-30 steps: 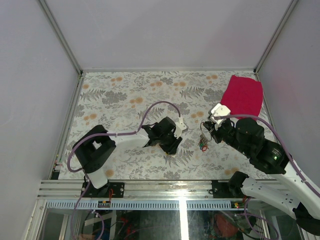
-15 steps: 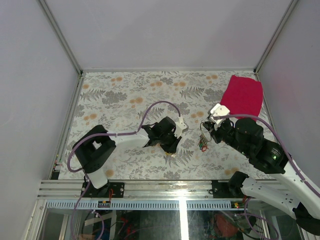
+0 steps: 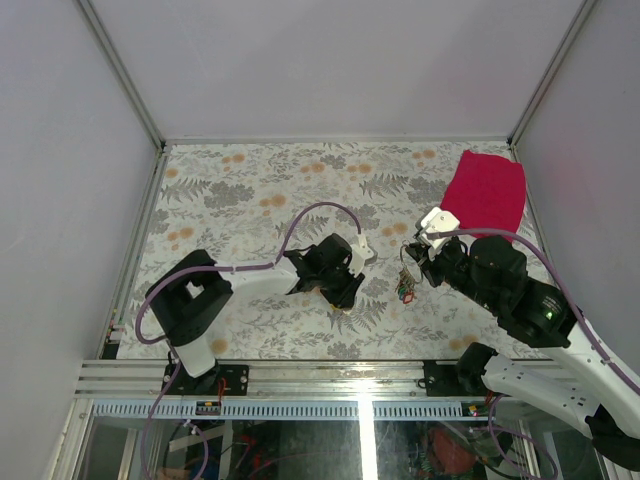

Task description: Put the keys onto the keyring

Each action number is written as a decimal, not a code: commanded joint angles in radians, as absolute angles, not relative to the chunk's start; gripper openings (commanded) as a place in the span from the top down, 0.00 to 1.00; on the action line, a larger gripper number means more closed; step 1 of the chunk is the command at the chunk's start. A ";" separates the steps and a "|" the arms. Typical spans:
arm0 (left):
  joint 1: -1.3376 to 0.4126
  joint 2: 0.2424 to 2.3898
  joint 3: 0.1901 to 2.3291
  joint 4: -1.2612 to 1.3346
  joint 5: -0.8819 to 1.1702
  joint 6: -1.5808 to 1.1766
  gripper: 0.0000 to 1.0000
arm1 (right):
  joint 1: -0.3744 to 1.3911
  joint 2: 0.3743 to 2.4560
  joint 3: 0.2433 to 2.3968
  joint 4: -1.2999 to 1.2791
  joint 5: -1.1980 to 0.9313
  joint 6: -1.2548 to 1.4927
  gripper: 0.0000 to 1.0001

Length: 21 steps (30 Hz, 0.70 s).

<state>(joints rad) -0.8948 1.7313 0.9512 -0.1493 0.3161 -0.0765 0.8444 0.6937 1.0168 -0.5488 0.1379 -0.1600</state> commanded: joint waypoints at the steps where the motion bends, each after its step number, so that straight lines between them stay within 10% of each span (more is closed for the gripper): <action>1: -0.892 1.750 0.960 -0.088 0.335 -0.077 0.73 | 0.847 0.685 1.025 -0.497 0.138 -0.151 1.00; 11: -0.892 1.735 0.955 -0.092 0.333 -0.074 1.00 | 0.846 0.694 1.030 -0.494 0.133 -0.153 1.00; 21: -0.891 1.531 0.934 -0.128 0.287 -0.024 1.00 | 0.847 0.697 1.034 -0.481 0.144 -0.165 1.00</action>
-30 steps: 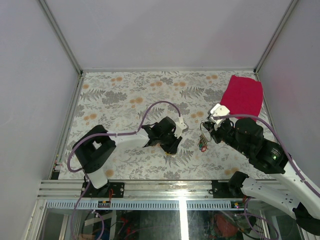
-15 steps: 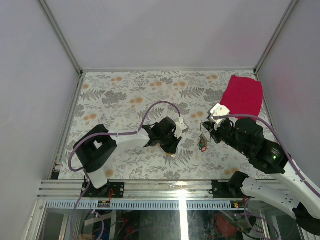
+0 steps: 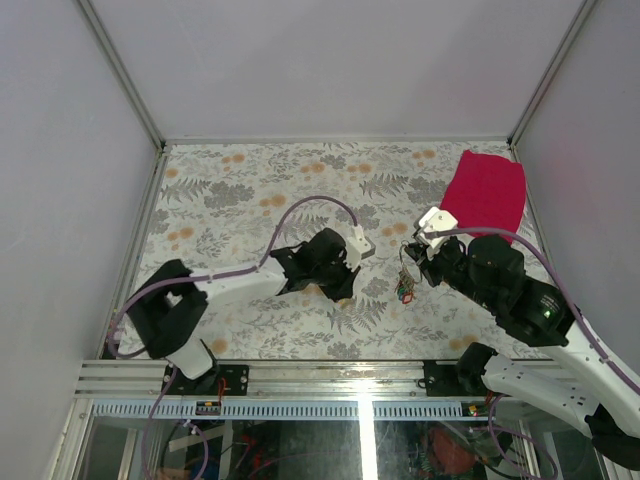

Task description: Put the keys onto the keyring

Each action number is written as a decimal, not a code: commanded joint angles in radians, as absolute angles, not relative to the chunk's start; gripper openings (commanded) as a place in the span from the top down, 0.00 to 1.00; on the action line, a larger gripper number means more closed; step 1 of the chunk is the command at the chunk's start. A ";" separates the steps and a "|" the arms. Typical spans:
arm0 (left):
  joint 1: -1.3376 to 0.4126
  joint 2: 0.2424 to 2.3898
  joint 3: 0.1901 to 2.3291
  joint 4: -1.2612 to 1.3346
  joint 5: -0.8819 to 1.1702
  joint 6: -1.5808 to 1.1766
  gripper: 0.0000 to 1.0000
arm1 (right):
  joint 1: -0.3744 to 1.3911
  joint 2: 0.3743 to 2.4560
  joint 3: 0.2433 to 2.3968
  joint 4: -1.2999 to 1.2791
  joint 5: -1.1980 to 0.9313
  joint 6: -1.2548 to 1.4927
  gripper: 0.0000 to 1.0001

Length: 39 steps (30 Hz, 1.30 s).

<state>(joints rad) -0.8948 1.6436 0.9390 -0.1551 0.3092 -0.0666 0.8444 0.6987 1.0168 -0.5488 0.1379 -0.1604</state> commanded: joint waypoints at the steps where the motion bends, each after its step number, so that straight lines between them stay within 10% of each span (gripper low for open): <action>1: -0.891 1.503 0.932 -0.130 0.286 -0.015 1.00 | 0.846 0.698 1.035 -0.479 0.144 -0.167 1.00; 17: -0.893 1.084 1.052 -0.179 0.239 0.177 1.00 | 0.846 0.797 1.146 -0.480 -0.011 -0.108 1.00; 39: -0.918 1.098 1.241 -0.297 0.398 0.303 1.00 | 0.847 0.874 1.219 -0.391 -0.155 0.017 1.00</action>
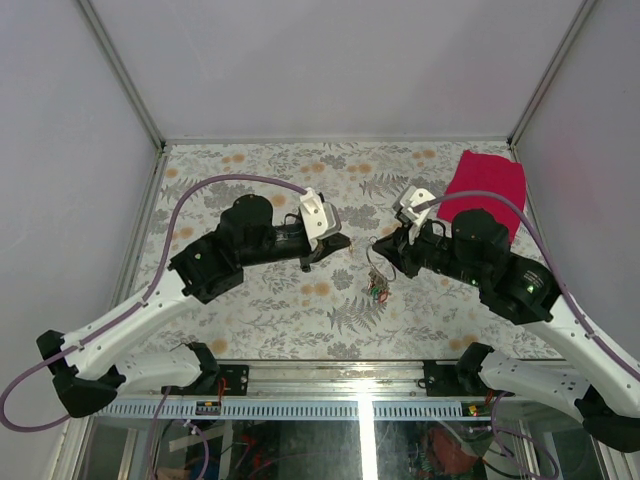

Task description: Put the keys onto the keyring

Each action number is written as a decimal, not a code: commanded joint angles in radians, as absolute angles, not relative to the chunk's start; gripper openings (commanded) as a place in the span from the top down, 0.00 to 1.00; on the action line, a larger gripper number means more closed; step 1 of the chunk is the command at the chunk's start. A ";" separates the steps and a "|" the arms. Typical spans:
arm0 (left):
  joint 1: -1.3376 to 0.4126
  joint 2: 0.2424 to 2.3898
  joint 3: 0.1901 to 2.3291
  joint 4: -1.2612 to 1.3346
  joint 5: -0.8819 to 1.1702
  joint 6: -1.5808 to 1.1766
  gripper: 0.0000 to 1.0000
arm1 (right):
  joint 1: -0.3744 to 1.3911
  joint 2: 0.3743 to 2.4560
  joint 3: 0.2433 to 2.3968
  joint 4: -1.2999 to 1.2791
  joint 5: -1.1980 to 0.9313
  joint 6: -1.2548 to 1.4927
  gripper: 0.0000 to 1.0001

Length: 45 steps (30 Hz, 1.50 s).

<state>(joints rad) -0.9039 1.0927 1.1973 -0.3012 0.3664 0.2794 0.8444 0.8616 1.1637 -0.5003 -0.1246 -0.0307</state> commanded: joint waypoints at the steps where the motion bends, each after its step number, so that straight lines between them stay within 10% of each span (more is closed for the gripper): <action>1: -0.922 1.101 1.243 -0.298 0.396 0.303 1.00 | 0.846 0.879 1.218 -0.390 -0.159 0.021 1.00; 45: -0.968 1.131 1.255 -0.293 0.301 0.313 1.00 | 0.847 0.905 1.189 -0.386 -0.251 0.040 1.00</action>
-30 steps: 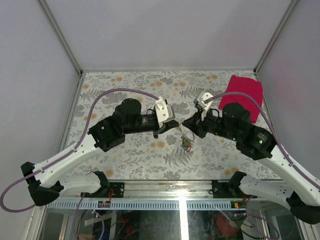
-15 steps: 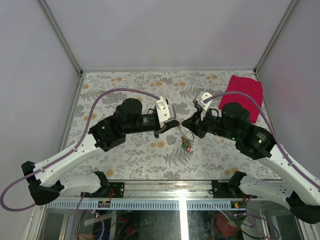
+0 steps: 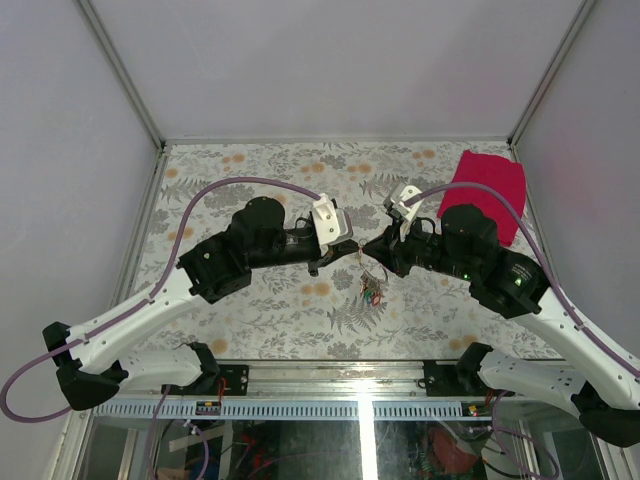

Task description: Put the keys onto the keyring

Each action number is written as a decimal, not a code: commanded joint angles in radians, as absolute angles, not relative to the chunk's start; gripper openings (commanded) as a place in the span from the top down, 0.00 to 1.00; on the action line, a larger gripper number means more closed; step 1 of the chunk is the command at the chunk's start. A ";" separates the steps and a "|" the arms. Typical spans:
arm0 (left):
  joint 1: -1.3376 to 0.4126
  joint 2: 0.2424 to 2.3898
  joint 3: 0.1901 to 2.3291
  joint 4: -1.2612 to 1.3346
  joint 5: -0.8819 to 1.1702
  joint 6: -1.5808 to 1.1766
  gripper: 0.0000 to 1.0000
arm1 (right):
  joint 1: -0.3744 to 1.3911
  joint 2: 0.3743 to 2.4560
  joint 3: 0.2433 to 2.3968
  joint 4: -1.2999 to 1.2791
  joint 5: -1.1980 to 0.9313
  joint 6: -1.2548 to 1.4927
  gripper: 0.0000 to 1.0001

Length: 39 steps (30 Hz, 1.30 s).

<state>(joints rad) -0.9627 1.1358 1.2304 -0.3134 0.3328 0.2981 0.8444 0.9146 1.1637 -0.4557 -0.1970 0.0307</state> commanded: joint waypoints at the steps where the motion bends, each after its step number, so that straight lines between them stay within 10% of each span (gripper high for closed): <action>1: -0.969 1.131 1.255 -0.292 0.300 0.312 1.00 | 0.846 0.902 1.187 -0.387 -0.254 0.040 1.00; 39: -0.970 1.109 1.238 -0.256 0.218 0.299 1.00 | 0.846 0.855 1.160 -0.475 -0.321 0.017 1.00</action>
